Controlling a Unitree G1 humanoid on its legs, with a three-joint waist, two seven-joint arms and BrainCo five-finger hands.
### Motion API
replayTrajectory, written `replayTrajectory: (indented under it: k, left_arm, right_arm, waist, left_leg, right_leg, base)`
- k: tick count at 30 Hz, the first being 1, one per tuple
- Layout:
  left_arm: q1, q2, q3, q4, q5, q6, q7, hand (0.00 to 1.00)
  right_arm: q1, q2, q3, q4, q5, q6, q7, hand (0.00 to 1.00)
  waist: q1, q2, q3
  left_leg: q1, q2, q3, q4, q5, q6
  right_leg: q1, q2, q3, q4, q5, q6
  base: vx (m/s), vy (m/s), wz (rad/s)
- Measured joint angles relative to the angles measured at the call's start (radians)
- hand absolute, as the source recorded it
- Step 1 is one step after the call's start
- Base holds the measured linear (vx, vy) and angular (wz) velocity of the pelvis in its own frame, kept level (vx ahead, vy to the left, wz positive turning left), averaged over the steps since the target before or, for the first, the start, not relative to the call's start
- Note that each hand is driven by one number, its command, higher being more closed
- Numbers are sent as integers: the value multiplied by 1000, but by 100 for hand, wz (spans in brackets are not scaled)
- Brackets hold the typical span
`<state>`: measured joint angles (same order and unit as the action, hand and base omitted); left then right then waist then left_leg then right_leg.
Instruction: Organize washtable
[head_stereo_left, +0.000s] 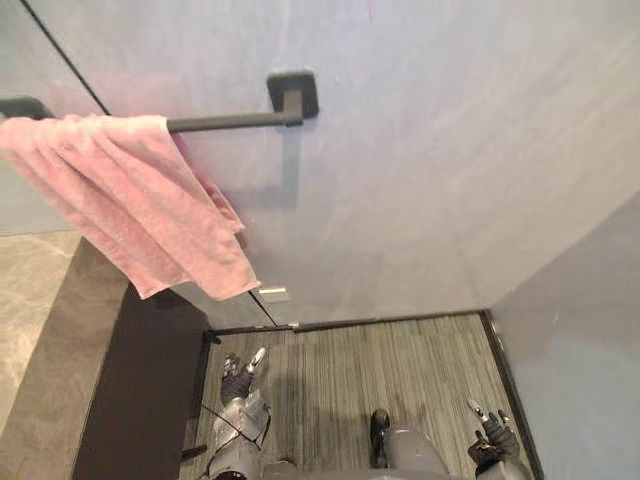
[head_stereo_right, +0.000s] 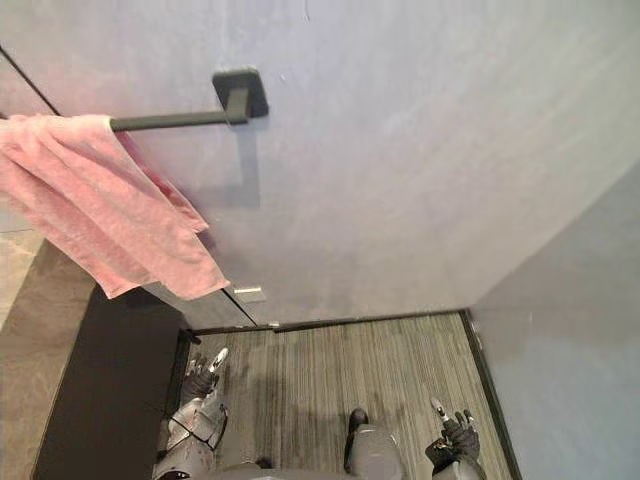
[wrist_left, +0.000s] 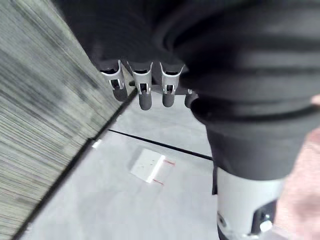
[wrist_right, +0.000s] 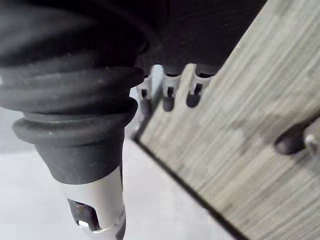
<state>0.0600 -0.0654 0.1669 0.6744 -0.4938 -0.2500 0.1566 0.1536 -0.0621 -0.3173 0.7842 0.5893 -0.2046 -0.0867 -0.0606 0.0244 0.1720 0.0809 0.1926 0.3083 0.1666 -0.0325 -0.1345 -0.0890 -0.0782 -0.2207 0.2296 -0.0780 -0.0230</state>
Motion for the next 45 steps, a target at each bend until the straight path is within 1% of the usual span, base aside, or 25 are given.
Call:
replayTrajectory:
  k: [1, 2, 3, 5, 8, 10, 11, 12, 14, 16, 18, 20, 21, 23, 24, 26, 27, 28, 29, 33, 34, 36, 40, 42, 45]
  left_arm:
    - [0, -1, 1, -9, 1, -2, 0, 0]
    - [-1, 0, 3, -18, 1, -2, 2, 0]
    - [1, 1, 6, -41, 11, -2, 9, 0]
    - [4, -1, 46, -83, 40, -2, 28, 0]
    - [10, 2, 133, -147, 66, -2, 71, 0]
    - [10, 12, 205, -232, 77, -9, 97, 0]
    - [10, 28, 242, -290, 91, -24, 124, 0]
    - [10, 41, 260, -324, 99, -33, 138, 0]
    - [8, 83, 302, -428, 124, -63, 177, 0]
    - [8, 102, 321, -485, 143, -82, 199, 0]
    - [6, 127, 322, -533, 167, -88, 208, 0]
    - [5, 149, 318, -562, 185, -88, 205, 0]
    - [-4, 190, 314, -569, 196, -88, 184, 0]
    - [-26, 263, 314, -568, 195, -88, 152, 0]
    - [-50, 327, 314, -568, 194, -88, 125, 0]
    - [-98, 424, 309, -559, 181, -89, 82, 0]
    - [-138, 478, 300, -530, 158, -91, 51, 0]
    - [-155, 498, 295, -513, 148, -92, 39, 0]
    - [-188, 534, 286, -483, 129, -95, 21, 0]
    - [-298, 631, 247, -383, 87, -108, -15, 0]
    - [-344, 678, 229, -323, 71, -108, -26, 0]
    - [-395, 707, 218, -272, 62, -107, -28, 0]
    - [-540, 781, 130, -178, 10, -105, -49, 0]
    - [-566, 786, 121, -139, -18, -120, -32, 0]
    - [-580, 806, 114, -86, -34, -109, -43, 0]
  right_arm:
    - [-1, -3, -6, -33, 0, -14, 0, 0]
    - [-3, -5, -11, -48, 0, -19, 0, 0]
    - [-3, -1, -22, -65, 1, -26, -1, 0]
    - [-4, 7, -25, -66, 1, -28, -1, 0]
    - [1, 23, -29, -65, -2, -28, 0, 0]
    - [2, 27, -26, -65, -12, -28, 2, 0]
    - [3, 30, -24, -65, -19, -29, 3, 0]
    - [4, 34, -24, -65, -21, -29, 3, 0]
    - [5, 37, -7, -65, -32, -30, 4, 0]
    - [9, 35, 15, -66, -44, -30, 5, 0]
    - [8, 40, 23, -67, -52, -30, 21, 0]
    - [14, 39, 26, -67, -52, -30, 32, 0]
    - [25, 30, 45, -71, -52, -29, 40, 0]
    - [36, 24, 64, -101, -54, -26, 52, 0]
    - [49, 17, 64, -107, -54, -26, 66, 0]
    - [53, -5, 65, -107, -54, -25, 73, 0]
    - [60, -20, 66, -107, -60, -24, 77, 0]
    - [62, -26, 69, -107, -63, -24, 80, 0]
    - [66, -35, 80, -107, -64, -23, 90, 0]
    - [70, -42, 109, -107, -73, -12, 108, 0]
    - [71, -42, 118, -112, -73, -11, 114, 0]
    - [76, -42, 126, -120, -73, -9, 115, 0]
    - [90, -41, 133, -146, -73, -9, 135, 0]
    - [94, -41, 133, -145, -73, -9, 134, 0]
    - [103, -40, 133, -142, -73, -9, 135, 0]
  waist:
    - [3, 2, -1]
    - [3, 13, -8]
    - [1, 18, -12]
    - [7, 30, -17]
    - [12, 27, -19]
    - [16, 27, -19]
    - [17, 28, -19]
    - [18, 28, -19]
    - [21, 29, -21]
    - [22, 33, -26]
    - [22, 32, -29]
    - [22, 32, -38]
    - [21, 32, -49]
    - [18, 33, -49]
    - [18, 33, -50]
    - [17, 40, -54]
    - [16, 48, -60]
    - [15, 52, -61]
    - [13, 57, -65]
    - [2, 60, -67]
    - [-5, 60, -67]
    - [-7, 60, -67]
    - [-20, 52, -65]
    - [-21, 49, -62]
    - [-16, 44, -59]
  left_leg:
    - [-13, -2, 37, -1, 14, 20]
    - [-14, -6, 52, -17, 23, 31]
    - [-14, -17, 55, -57, 37, 40]
    - [-1, -17, 54, -147, 50, 24]
    - [0, -18, 56, -181, 51, 25]
    - [0, -24, 56, -195, 51, 24]
    - [5, -27, 54, -201, 51, 24]
    - [7, -29, 54, -203, 51, 24]
    - [5, -33, 53, -208, 51, 24]
    - [6, -35, 53, -224, 51, 25]
    - [5, -38, 53, -233, 51, 25]
    - [5, -40, 53, -233, 50, 25]
    - [1, -40, 53, -233, 47, 29]
    - [-1, -37, 52, -235, 47, 29]
    - [-4, -35, 52, -235, 47, 29]
    - [-16, -34, 51, -236, 47, 29]
    - [-19, -35, 51, -237, 47, 27]
    - [-19, -36, 51, -238, 49, 25]
    - [-19, -36, 51, -238, 49, 25]
    - [-27, -35, 56, -243, 48, 23]
    - [-34, -35, 63, -243, 48, 23]
    - [-38, -35, 76, -241, 48, 23]
    - [-75, -35, 85, -228, 48, 23]
    - [-87, -32, 96, -222, 48, 23]
    - [-77, -25, 112, -217, 47, 21]
  right_leg:
    - [8, -2, -12, -15, 0, 0]
    - [8, -4, -18, -23, 0, 1]
    - [3, -3, -24, -43, 4, 7]
    - [-5, 19, -38, -89, 26, 12]
    - [0, 28, -50, -122, 50, 14]
    - [5, 30, -53, -132, 60, 20]
    - [12, 28, -56, -135, 64, 23]
    - [18, 28, -58, -143, 69, 24]
    - [28, 29, -58, -177, 93, 26]
    - [34, 33, -60, -204, 112, 27]
    - [44, 36, -61, -234, 133, 30]
    - [54, 37, -58, -258, 145, 31]
    - [55, 40, -54, -270, 147, 34]
    - [54, 42, -55, -275, 149, 34]
    - [55, 43, -55, -285, 153, 33]
    - [49, 44, -54, -294, 157, 35]
    - [49, 47, -53, -304, 163, 36]
    - [48, 48, -52, -305, 163, 36]
    - [48, 50, -50, -307, 163, 36]
    - [39, 57, -39, -321, 174, 25]
    - [21, 59, -32, -321, 179, 21]
    - [10, 60, -20, -320, 182, 17]
    - [-24, 59, 13, -315, 182, 16]
    - [-40, 62, 26, -313, 185, 11]
    - [-42, 64, 38, -306, 188, 8]
  base:
    - [74, -30, 38]
    - [30, 9, 38]
    - [-1, 24, 35]
    - [-18, 50, 25]
    - [-39, 48, 10]
    - [-59, 39, 6]
    - [-60, 33, 9]
    - [-71, 39, 7]
    - [-66, 35, 3]
    - [-71, 30, 4]
    - [-62, 27, 3]
    - [-48, 19, 0]
    - [0, 0, 0]
    - [0, 0, 0]
    - [0, 0, 0]
    - [0, 0, 0]
    - [39, -9, -1]
    - [50, -8, -4]
    - [40, -4, -5]
    - [80, -3, -8]
    - [61, -1, -16]
    - [55, 5, -20]
    - [14, 5, -15]
    - [-1, -16, -15]
    - [-6, -9, -12]
